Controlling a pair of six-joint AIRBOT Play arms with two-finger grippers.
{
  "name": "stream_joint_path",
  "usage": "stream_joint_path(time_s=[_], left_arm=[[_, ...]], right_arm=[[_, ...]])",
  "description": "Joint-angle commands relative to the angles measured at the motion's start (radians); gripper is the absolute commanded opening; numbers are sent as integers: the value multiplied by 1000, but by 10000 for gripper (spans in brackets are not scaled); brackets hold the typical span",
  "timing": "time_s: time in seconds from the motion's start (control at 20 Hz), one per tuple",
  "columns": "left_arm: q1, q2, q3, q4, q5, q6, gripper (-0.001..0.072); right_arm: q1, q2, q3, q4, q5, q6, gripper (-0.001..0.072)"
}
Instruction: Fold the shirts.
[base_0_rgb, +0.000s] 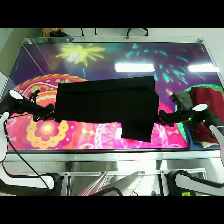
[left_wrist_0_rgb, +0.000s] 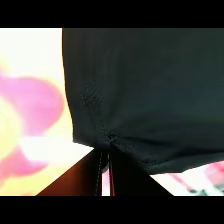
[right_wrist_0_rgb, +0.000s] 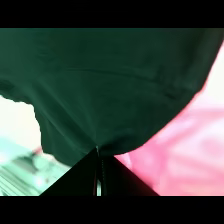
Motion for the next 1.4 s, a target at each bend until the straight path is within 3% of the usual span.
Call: stream_joint_path(time_s=[0.0, 0.1, 0.25, 0.4, 0.55, 0.7, 1.0, 1.25, 1.3, 1.35], left_arm=[[12, 116, -122, 130, -35, 8, 14], [25, 195, -208, 163, -74, 9, 15], [50, 299, -286, 163, -87, 13, 15], [54, 340, -245, 147, -84, 12, 15], [54, 299, -112, 96, -85, 10, 15], [48, 198, 15, 21, -83, 10, 15], [-82, -92, 240, 26, 14, 10, 15], [-116, -302, 429, 34, -19, 5, 15], [-116, -325, 457, 34, -42, 5, 16], [-114, -344, 492, 34, -66, -1, 17]], right_arm=[[-10, 177, -36, -247, 80, 168, 27], [-10, 288, -83, -314, 92, 222, 27], [-10, 389, -92, -294, 79, 221, 27], [-9, 391, -51, -164, -31, 127, 27], [-8, 268, 74, 73, -129, -51, 28], [3, 58, 231, 268, -132, -197, 28], [59, -312, 380, 299, -209, -311, 28], [64, -411, 381, 295, -309, -382, 34], [60, -406, 388, 295, -312, -409, 145], [53, -399, 401, 288, -311, -420, 333]])
